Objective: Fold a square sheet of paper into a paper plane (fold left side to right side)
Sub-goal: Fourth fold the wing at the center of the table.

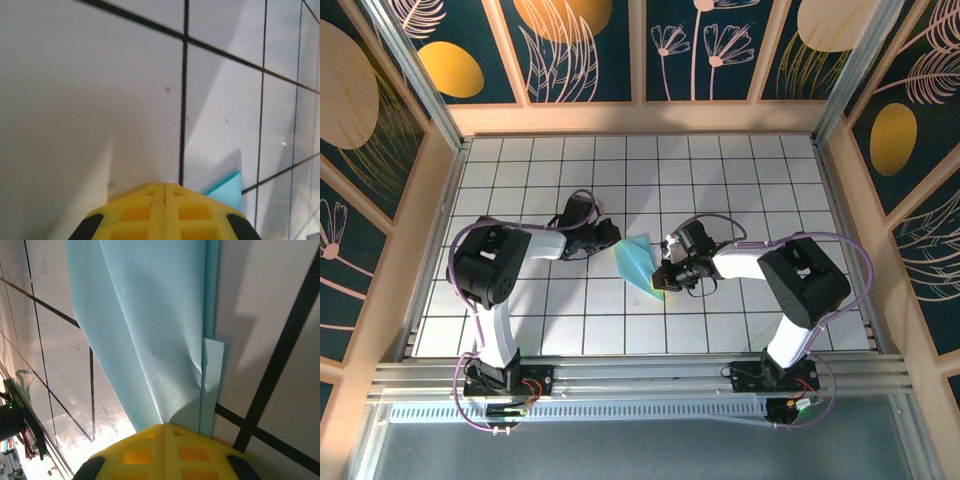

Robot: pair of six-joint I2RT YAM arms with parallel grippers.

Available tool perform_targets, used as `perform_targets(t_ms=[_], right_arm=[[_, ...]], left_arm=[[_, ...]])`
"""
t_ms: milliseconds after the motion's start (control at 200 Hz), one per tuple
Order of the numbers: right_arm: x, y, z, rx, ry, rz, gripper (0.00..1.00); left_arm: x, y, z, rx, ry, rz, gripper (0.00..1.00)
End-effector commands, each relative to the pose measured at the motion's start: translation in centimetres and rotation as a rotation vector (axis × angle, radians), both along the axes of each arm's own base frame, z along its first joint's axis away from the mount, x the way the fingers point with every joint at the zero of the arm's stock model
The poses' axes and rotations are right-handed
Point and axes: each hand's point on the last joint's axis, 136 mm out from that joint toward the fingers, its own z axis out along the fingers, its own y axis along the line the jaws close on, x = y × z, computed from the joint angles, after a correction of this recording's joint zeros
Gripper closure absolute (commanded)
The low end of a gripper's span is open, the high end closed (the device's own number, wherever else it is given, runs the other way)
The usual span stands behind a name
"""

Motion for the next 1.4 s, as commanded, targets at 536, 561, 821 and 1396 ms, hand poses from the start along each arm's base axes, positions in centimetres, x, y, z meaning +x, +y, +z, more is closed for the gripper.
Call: perform_targets(t_ms=[536,561,821,1396], right_arm=[[-2.5,-3.3,-3.7,-0.186,0.108,-0.040,1.00],[-2.5,-3.3,-3.7,-0.186,0.108,-0.040,1.00],[-1.8,-2.6,-2.4,-0.156,0.081,-0.044,1.00],[2.0,2.5,4.8,0.088,-0.049,-0.044,1.00]], left_arm=[[-6.7,-6.7,3.3,-0.092,-0.046,-0.168,1.00],[-6.8,-6.8,2.8,-0.090,-0.036,-0.172,1.00],[-6.9,-6.2,-0.9,-0.019,0.053,-0.145,1.00],[-7.3,-4.5,-2.7,0.089,0.099,-0.102,1.00]])
